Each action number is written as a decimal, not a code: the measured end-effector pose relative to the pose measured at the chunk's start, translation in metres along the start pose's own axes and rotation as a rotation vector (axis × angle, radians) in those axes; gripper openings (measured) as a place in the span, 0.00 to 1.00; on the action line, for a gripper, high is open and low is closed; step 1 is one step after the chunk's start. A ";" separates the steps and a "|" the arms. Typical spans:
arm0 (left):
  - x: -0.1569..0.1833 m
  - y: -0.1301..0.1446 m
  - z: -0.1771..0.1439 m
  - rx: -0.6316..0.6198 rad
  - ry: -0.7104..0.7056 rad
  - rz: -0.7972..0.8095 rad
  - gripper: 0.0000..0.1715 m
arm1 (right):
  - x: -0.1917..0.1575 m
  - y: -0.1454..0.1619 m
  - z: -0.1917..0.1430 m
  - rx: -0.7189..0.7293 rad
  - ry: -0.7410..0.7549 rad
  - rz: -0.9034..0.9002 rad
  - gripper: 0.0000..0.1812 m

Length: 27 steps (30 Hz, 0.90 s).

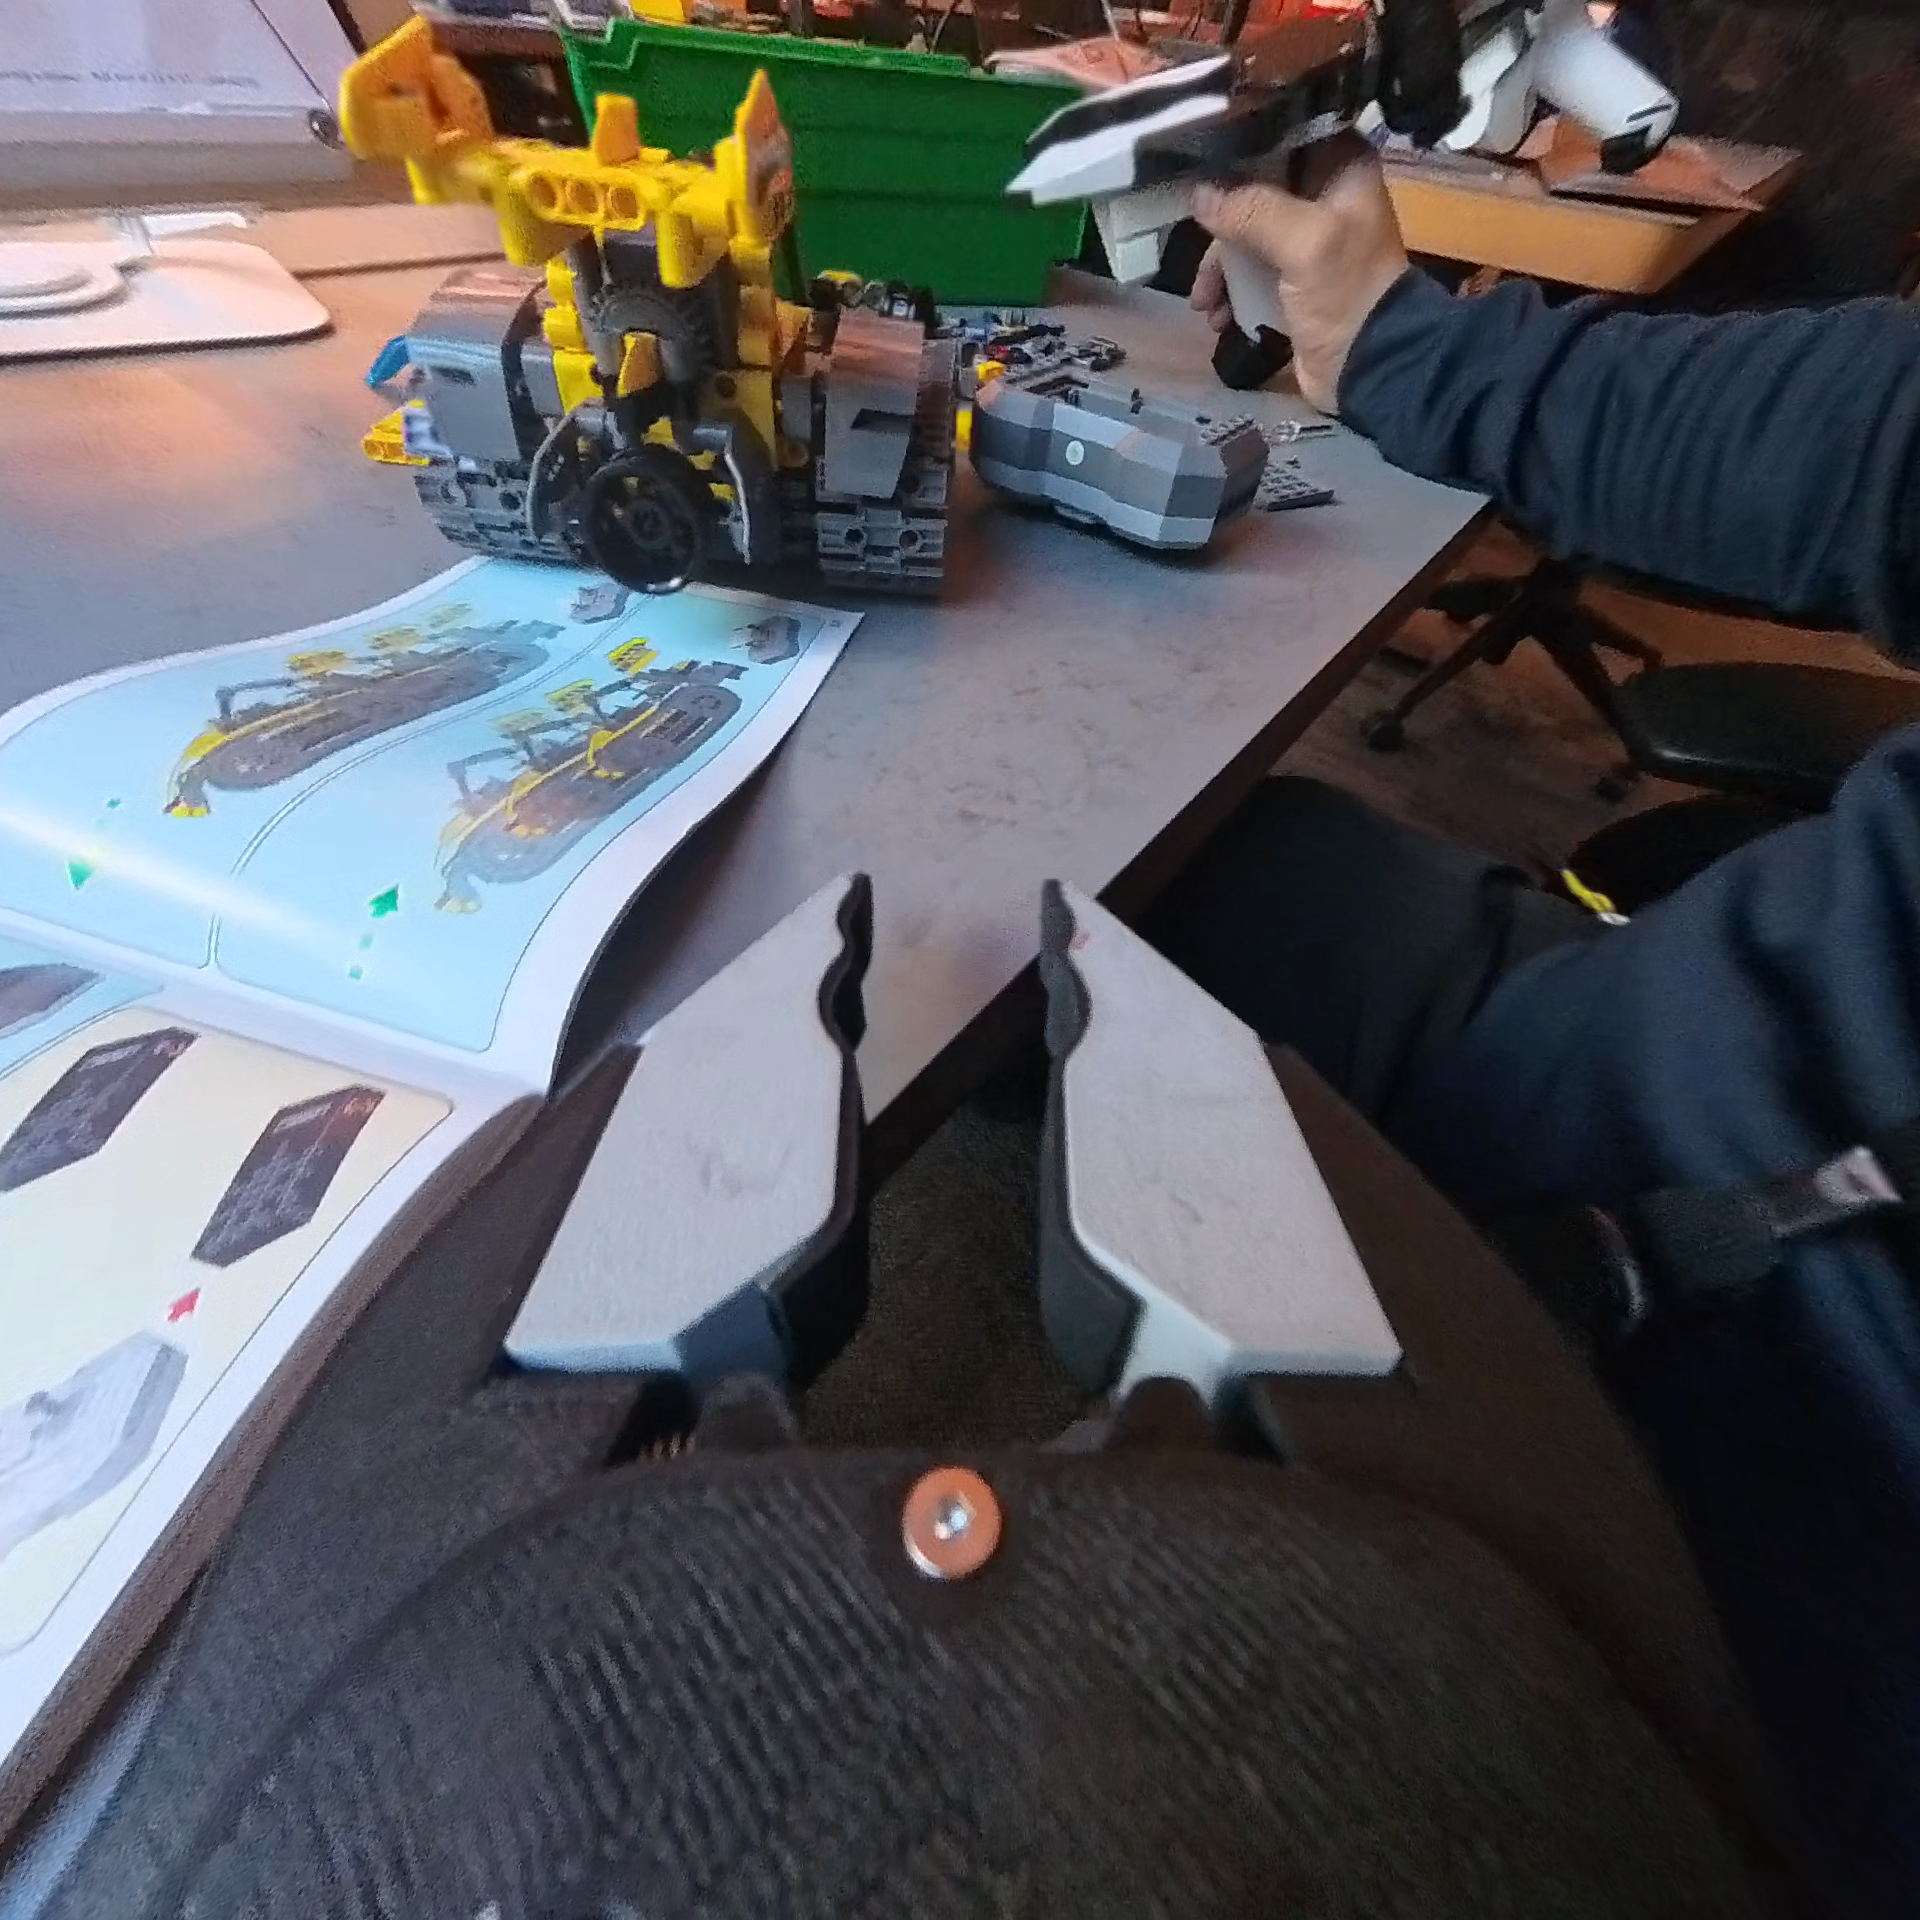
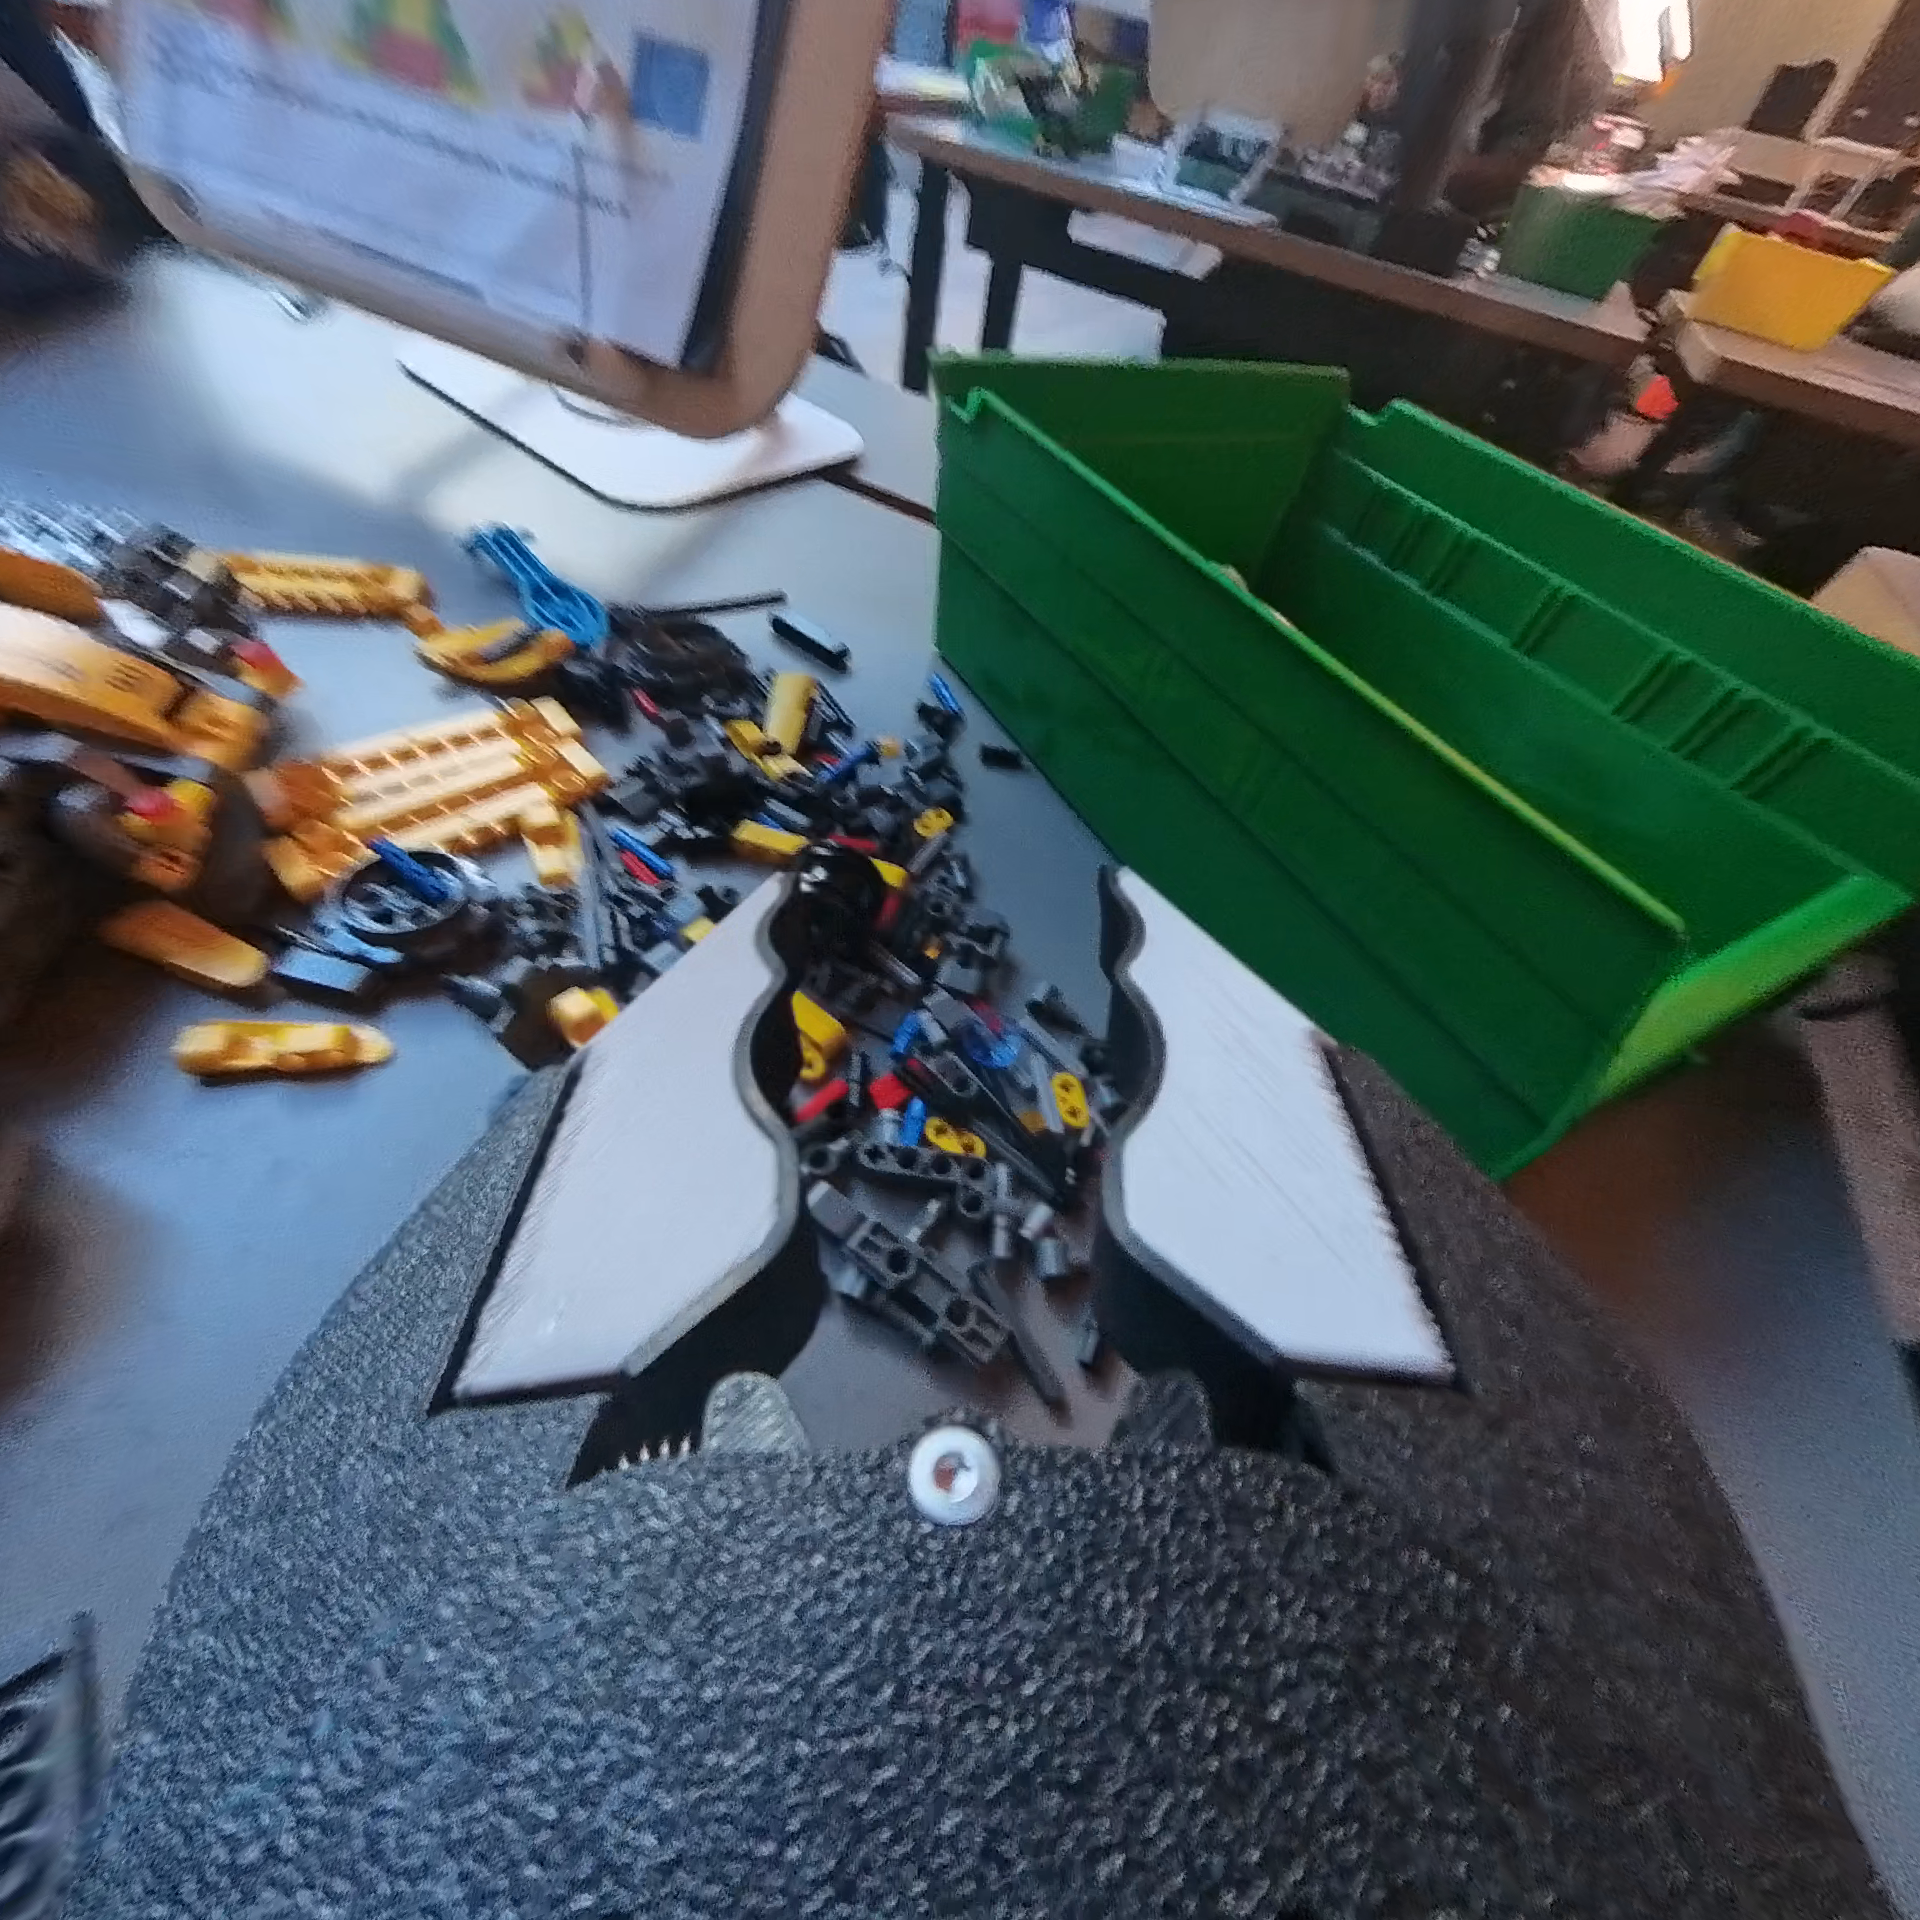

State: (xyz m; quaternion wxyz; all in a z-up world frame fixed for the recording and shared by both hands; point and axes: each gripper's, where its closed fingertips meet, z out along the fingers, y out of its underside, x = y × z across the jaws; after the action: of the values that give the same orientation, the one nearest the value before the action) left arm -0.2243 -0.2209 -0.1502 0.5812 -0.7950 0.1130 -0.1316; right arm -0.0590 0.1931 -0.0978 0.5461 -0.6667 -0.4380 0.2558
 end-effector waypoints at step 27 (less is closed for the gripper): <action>-0.337 -0.048 -0.123 -0.792 -0.557 0.241 0.32 | -0.070 -0.017 -0.014 0.062 -0.264 -0.083 0.01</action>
State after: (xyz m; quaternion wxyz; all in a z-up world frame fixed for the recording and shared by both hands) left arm -0.5816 -0.2041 -0.0952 0.2540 -0.9409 0.0859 0.2068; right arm -0.0869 0.1257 -0.0870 0.5140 -0.5915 -0.5252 0.3320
